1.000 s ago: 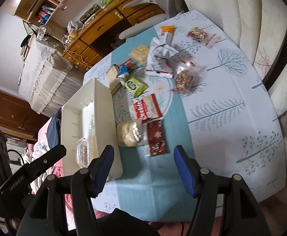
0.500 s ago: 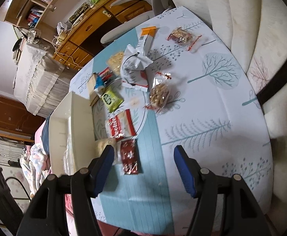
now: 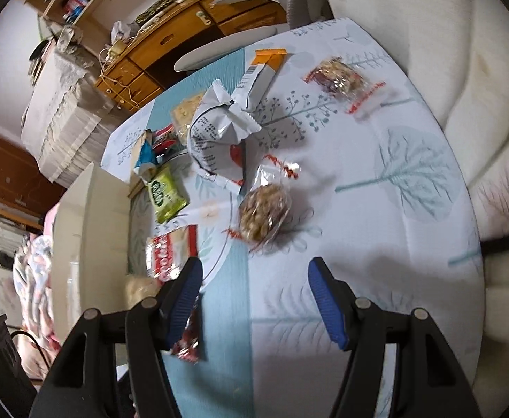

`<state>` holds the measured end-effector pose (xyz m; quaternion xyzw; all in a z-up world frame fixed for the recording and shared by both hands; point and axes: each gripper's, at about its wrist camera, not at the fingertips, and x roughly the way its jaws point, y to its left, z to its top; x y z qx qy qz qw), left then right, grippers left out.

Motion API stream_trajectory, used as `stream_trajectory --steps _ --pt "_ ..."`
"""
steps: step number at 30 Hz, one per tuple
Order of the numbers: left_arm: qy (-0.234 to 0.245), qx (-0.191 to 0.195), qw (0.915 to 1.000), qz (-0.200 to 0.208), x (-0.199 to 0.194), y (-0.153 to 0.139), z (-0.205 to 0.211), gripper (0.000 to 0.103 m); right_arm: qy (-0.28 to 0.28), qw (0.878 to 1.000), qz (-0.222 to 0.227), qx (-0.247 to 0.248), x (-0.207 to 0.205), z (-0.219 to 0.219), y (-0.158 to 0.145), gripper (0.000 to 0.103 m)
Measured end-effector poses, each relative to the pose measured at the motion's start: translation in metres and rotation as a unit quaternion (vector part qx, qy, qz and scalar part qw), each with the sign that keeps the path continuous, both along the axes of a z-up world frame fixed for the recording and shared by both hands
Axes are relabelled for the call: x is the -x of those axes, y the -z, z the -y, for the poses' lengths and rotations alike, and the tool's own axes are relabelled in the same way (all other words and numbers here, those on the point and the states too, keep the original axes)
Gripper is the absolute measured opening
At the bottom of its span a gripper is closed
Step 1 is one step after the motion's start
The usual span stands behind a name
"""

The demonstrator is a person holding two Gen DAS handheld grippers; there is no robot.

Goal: Organize snacks
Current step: 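Grasp the dark red wrapped sweet with the left tool while the right tool grasps the bag of nuts, then carry the sweet and the nut bag into the white tray and release both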

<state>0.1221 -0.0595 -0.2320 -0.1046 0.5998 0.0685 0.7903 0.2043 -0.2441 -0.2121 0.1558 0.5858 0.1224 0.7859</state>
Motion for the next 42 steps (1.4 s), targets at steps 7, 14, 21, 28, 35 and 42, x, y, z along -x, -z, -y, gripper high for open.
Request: stream_trajectory --steps 7,14,21,28,35,42 --pt "-0.017 -0.008 0.9990 -0.040 -0.006 0.036 0.003 0.088 -0.033 0.999 0.030 0.012 -0.018 -0.005 0.020 0.064" --pt "-0.043 -0.009 0.9977 -0.052 -0.014 0.057 -0.001 0.083 -0.073 0.995 0.053 0.045 -0.029 -0.014 0.033 0.064" --pt "-0.047 -0.021 0.9975 -0.049 -0.023 0.065 -0.001 0.078 -0.112 0.988 0.069 0.080 -0.033 -0.026 0.040 0.063" --pt "-0.032 -0.026 0.9985 -0.035 -0.036 0.060 0.006 0.065 -0.142 0.982 0.078 0.096 -0.033 -0.036 0.046 0.059" --pt "-0.011 -0.027 0.9992 -0.027 -0.040 0.055 0.020 0.043 -0.174 0.976 0.082 0.105 -0.030 -0.048 0.046 0.044" --pt "-0.013 -0.014 0.9994 -0.030 -0.037 0.055 0.014 0.036 -0.177 0.978 0.062 0.096 -0.027 -0.045 0.045 0.044"
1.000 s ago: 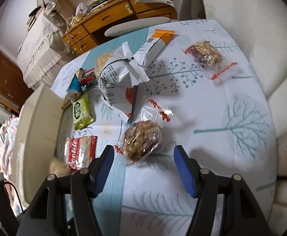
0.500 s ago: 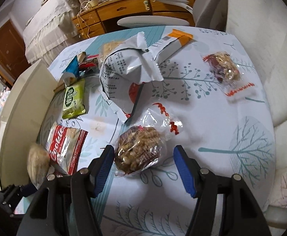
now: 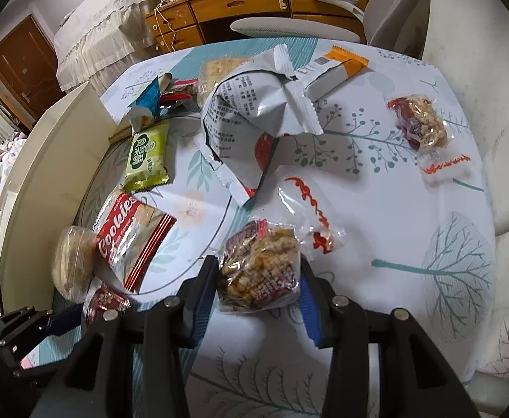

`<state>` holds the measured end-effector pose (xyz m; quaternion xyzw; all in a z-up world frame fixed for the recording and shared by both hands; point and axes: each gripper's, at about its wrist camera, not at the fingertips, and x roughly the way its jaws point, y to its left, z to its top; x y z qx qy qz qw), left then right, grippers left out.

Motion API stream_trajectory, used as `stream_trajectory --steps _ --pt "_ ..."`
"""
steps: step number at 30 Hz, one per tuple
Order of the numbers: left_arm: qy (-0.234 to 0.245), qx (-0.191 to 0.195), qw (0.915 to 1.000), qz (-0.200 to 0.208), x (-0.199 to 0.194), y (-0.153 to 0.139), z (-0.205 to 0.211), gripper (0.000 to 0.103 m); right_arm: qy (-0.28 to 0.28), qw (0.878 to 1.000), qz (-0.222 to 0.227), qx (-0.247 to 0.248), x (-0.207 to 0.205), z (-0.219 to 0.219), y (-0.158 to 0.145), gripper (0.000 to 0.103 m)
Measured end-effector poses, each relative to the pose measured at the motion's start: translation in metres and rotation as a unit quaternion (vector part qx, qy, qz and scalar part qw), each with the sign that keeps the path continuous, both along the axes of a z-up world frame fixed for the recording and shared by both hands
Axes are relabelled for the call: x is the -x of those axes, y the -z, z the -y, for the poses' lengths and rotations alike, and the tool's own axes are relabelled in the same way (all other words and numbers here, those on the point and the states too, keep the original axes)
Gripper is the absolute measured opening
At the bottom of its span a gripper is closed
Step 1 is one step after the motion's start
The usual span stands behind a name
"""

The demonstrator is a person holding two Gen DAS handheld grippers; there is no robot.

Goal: Organize snacks
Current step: 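Carry the sweet and the nut bag into the white tray and release both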

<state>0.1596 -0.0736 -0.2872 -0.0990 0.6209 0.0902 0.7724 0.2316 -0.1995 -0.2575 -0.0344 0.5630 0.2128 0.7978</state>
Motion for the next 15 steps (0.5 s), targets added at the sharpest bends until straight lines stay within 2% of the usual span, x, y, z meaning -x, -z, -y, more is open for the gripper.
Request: stream_trajectory --steps 8,15 --pt "-0.002 0.010 0.9998 -0.017 0.013 -0.002 -0.006 0.035 0.012 0.999 -0.034 -0.002 0.009 0.009 -0.001 0.044" --pt "0.010 0.019 0.9997 0.007 0.024 -0.027 -0.011 0.035 0.016 0.997 -0.065 -0.032 0.032 0.021 -0.011 0.044"
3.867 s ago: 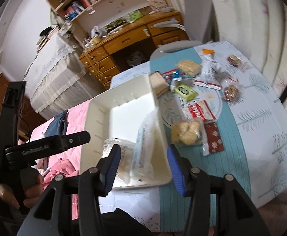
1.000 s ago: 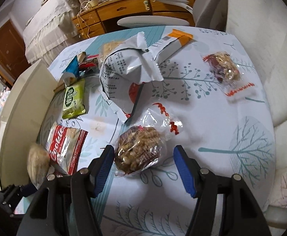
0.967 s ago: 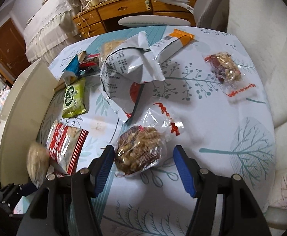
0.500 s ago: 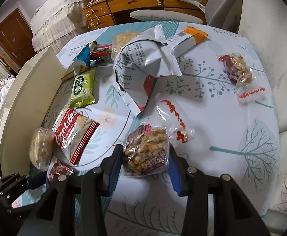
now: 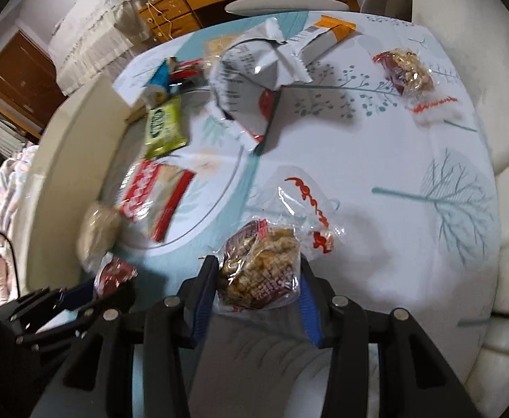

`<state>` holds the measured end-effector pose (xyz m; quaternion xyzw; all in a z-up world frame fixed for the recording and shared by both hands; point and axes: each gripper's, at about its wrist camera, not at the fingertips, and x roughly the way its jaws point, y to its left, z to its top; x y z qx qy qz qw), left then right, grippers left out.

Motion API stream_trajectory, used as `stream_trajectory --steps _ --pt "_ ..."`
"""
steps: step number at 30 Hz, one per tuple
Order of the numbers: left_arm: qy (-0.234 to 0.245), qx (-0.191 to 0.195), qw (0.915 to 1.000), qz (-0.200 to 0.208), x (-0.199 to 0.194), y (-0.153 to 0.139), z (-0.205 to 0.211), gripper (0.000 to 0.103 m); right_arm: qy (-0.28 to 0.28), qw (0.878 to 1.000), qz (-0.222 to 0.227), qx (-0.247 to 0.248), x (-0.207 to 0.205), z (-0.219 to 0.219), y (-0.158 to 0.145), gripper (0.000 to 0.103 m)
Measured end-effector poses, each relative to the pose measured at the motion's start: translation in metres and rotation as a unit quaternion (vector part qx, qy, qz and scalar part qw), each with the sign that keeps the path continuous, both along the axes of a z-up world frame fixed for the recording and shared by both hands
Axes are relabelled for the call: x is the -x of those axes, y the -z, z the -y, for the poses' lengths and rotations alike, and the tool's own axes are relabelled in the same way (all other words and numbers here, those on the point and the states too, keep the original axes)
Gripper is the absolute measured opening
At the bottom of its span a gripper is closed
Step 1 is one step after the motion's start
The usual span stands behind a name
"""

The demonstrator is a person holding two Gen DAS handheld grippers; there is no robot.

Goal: Organize snacks
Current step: 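Carry the sweet and the nut bag into the white tray and release both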

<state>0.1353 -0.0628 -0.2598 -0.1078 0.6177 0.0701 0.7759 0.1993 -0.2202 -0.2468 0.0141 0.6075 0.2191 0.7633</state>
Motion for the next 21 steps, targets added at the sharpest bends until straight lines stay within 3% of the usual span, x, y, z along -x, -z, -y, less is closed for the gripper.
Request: stream_trajectory --steps 11,21 --pt "0.028 0.009 0.9984 0.049 0.017 -0.065 -0.009 0.035 -0.007 1.000 -0.015 -0.020 0.036 -0.008 -0.036 0.044" --pt "0.007 0.022 0.9972 0.071 0.043 -0.103 -0.050 0.035 -0.031 0.999 -0.005 -0.044 0.056 -0.036 -0.068 0.044"
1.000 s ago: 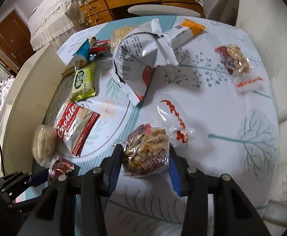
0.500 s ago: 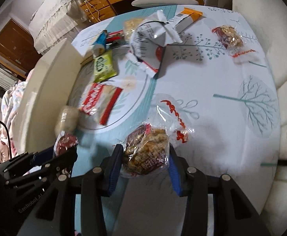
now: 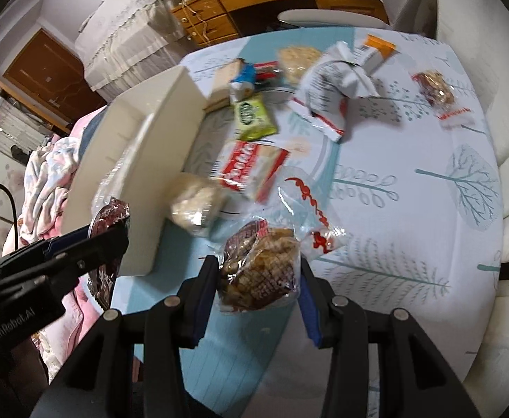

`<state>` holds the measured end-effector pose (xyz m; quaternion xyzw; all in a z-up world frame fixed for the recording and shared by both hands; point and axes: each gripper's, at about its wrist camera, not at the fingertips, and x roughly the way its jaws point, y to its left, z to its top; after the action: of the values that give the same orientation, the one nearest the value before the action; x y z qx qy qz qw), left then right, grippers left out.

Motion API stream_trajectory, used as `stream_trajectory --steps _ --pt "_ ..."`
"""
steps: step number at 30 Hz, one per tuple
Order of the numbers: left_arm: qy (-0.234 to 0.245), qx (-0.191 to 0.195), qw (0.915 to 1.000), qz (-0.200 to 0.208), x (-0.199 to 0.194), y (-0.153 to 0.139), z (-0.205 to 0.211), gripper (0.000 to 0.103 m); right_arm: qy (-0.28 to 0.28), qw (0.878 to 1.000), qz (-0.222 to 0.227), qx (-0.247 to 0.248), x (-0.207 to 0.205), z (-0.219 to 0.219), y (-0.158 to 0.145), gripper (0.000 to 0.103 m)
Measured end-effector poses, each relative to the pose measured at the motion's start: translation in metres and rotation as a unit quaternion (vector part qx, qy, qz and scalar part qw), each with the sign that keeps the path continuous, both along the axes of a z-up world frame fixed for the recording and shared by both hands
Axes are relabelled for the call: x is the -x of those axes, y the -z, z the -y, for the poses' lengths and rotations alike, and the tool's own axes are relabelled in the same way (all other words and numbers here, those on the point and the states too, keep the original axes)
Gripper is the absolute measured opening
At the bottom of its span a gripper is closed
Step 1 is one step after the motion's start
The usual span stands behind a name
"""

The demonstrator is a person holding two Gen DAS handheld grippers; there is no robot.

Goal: Organize snacks
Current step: 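Carry the sweet and the nut bag into the white tray and release both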

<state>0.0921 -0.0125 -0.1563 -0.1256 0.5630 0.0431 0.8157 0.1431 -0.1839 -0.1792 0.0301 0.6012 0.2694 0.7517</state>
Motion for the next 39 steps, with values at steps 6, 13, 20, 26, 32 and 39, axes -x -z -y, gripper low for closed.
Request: stream_trajectory --steps 6,13,20,26,32,39 --pt "-0.012 0.003 0.9999 0.011 0.015 -0.011 -0.031 0.035 -0.019 1.000 0.018 -0.008 0.014 -0.027 -0.019 0.044" --pt "-0.009 0.003 0.9997 0.021 0.027 -0.021 -0.071 0.035 -0.020 0.999 0.033 -0.016 0.027 -0.063 -0.039 0.044" --pt "-0.008 -0.011 0.9995 0.030 0.033 -0.029 -0.115 0.035 -0.015 0.999 0.045 -0.026 0.041 -0.102 -0.053 0.044" --pt "-0.015 -0.019 0.9992 0.031 0.032 -0.030 -0.158 0.035 -0.008 0.998 0.056 -0.028 0.050 -0.134 -0.059 0.044" --pt "-0.002 -0.030 0.9990 0.034 0.029 -0.029 -0.196 0.035 -0.006 0.997 0.068 -0.030 0.056 -0.168 -0.062 0.044" --pt "0.020 -0.044 0.9983 0.033 0.024 -0.023 -0.228 0.036 0.000 0.996 0.076 -0.034 0.065 -0.209 -0.060 0.044"
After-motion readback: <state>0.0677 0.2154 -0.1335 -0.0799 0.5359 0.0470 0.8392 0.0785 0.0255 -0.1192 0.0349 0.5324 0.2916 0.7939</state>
